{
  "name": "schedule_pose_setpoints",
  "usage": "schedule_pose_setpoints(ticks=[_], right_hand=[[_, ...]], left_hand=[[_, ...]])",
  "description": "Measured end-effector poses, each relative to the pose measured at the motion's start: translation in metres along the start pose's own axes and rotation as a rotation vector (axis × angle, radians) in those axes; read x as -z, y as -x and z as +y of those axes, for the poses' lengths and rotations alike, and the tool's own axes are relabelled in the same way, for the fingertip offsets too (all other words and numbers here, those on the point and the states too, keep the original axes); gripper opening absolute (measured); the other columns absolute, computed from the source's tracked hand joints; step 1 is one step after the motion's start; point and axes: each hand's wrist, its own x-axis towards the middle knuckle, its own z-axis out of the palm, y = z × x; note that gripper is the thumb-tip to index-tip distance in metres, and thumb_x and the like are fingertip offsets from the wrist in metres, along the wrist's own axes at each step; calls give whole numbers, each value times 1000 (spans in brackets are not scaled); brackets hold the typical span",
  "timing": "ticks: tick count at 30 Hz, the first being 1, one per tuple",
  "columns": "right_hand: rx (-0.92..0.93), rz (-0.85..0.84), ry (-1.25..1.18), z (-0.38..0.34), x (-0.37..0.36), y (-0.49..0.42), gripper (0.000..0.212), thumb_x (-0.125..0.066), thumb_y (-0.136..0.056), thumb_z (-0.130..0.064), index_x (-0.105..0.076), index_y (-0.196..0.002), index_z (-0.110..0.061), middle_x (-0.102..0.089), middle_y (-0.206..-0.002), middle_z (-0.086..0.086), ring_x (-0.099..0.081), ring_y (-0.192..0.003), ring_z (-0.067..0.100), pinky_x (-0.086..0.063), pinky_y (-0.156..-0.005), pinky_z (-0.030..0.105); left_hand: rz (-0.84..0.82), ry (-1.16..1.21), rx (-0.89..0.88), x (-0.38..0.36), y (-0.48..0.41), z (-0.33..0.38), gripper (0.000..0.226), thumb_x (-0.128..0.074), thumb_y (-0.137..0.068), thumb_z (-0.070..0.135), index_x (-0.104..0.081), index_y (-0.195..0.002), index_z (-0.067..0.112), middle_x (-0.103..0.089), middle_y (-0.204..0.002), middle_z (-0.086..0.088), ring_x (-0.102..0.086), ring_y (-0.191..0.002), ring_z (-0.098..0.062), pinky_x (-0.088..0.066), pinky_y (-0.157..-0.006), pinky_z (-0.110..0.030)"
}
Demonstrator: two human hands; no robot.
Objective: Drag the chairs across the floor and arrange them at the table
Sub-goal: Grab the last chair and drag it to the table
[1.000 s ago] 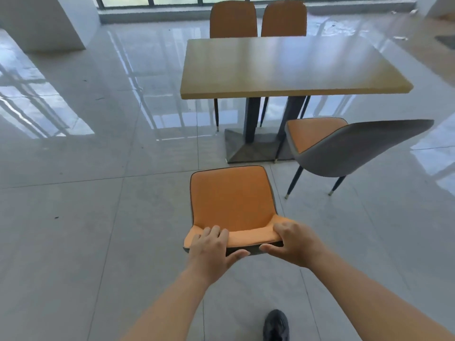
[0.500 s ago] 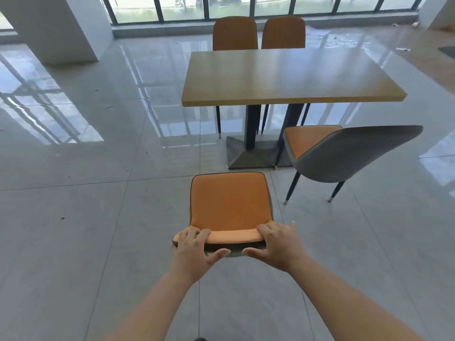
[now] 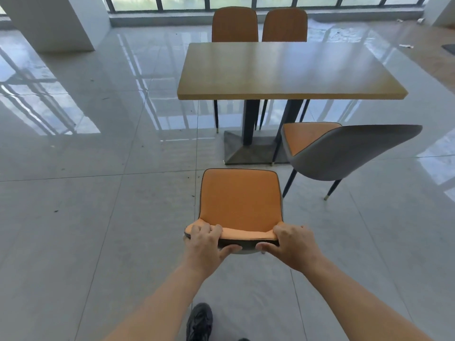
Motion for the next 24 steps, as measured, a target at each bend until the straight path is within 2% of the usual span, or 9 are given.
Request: schedule_pose_setpoints(ticks=[3, 8, 12, 14, 17, 20, 22, 24], right_hand=[[-32, 2, -17, 30, 4, 11, 77, -16, -72, -93, -51, -83, -25, -60, -81, -7, -52, -65, 15, -43, -65, 32], [-116, -52, -49, 63, 13, 15, 78, -11, -68, -92, -50, -89, -29, -56, -87, -11, -51, -73, 15, -41, -73, 35], [-194, -125, -88, 83, 16, 8, 67, -31, -77, -88, -56, -104, -32, -62, -103, -9, -56, -90, 16, -39, -83, 39], [-198, -148, -139, 91, 17, 5, 67, -34, -77, -88, -56, -109, -34, -63, -107, -9, -56, -96, 17, -37, -89, 42], [-144, -104, -208, 100, 11, 7, 74, -33, -73, -91, -56, -116, -35, -60, -114, -10, -53, -106, 17, -35, -98, 46], [-59, -68, -248, 107, 6, 10, 75, -42, -73, -87, -54, -123, -34, -58, -121, -9, -51, -115, 19, -35, -102, 49], [-77, -36, -196, 108, 6, 11, 65, -51, -75, -81, -55, -119, -33, -59, -117, -8, -54, -113, 20, -37, -103, 55], [-121, -10, -188, 108, 3, 11, 58, -54, -76, -77, -54, -109, -30, -58, -110, -6, -54, -107, 22, -44, -96, 54]], left_hand=[[-4, -14, -13, -8, -1, 33, 81, -28, -78, 86, -52, -125, 25, -54, -121, 0, -45, -113, -28, -46, -93, -50], [-3, -4, 3, -10, -15, 74, 74, -34, -82, 83, -50, -126, 25, -55, -119, -3, -46, -114, -29, -45, -96, -58], [25, 5, -7, -12, -26, 93, 71, -34, -83, 82, -51, -120, 25, -55, -113, -3, -47, -109, -29, -48, -92, -59], [25, 13, 8, -13, -31, 100, 70, -34, -81, 83, -52, -117, 25, -55, -111, -3, -48, -108, -28, -47, -92, -60], [40, 25, 31, -15, -31, 102, 73, -35, -77, 86, -53, -115, 27, -55, -111, -1, -47, -109, -28, -46, -94, -58], [75, 47, 49, -19, -29, 102, 86, -24, -69, 92, -55, -116, 27, -56, -114, 2, -47, -110, -27, -45, -92, -52], [112, 82, 49, -20, -29, 103, 93, -22, -66, 92, -58, -120, 25, -58, -115, 0, -48, -110, -28, -45, -92, -49], [126, 125, 41, -22, -29, 102, 92, -28, -68, 89, -59, -121, 20, -59, -114, -4, -47, -108, -29, -46, -92, -47]])
